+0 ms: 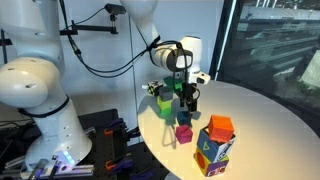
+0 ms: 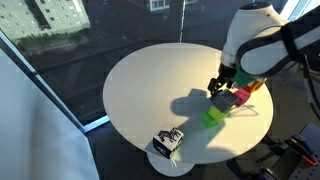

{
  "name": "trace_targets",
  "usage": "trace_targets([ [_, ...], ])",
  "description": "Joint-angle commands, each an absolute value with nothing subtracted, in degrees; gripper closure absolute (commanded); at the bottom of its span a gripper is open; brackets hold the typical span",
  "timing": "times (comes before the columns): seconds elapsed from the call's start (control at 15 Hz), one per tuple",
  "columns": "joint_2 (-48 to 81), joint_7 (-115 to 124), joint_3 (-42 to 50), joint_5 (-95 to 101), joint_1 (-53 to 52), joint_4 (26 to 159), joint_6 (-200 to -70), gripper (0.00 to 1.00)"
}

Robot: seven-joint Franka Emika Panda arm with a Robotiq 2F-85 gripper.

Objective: Put the blue block on the table

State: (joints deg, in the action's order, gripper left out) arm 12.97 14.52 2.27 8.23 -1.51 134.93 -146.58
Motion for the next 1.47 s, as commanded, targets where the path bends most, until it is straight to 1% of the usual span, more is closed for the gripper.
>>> trace_targets([
  [0.0, 7.5, 14.4, 2.7, 7.6, -1.6, 137.0, -144.9, 0.00],
  [0.27, 3.5, 14.5, 2.6, 7.7, -1.3, 137.8, -141.8, 0.00],
  [0.87, -6.4, 14.3, 2.1, 7.7, 0.3, 139.7, -129.9, 0.00],
  [1.4, -17.8, 10.0, 2.1, 4.7, 0.8, 143.8, -122.9, 0.00],
])
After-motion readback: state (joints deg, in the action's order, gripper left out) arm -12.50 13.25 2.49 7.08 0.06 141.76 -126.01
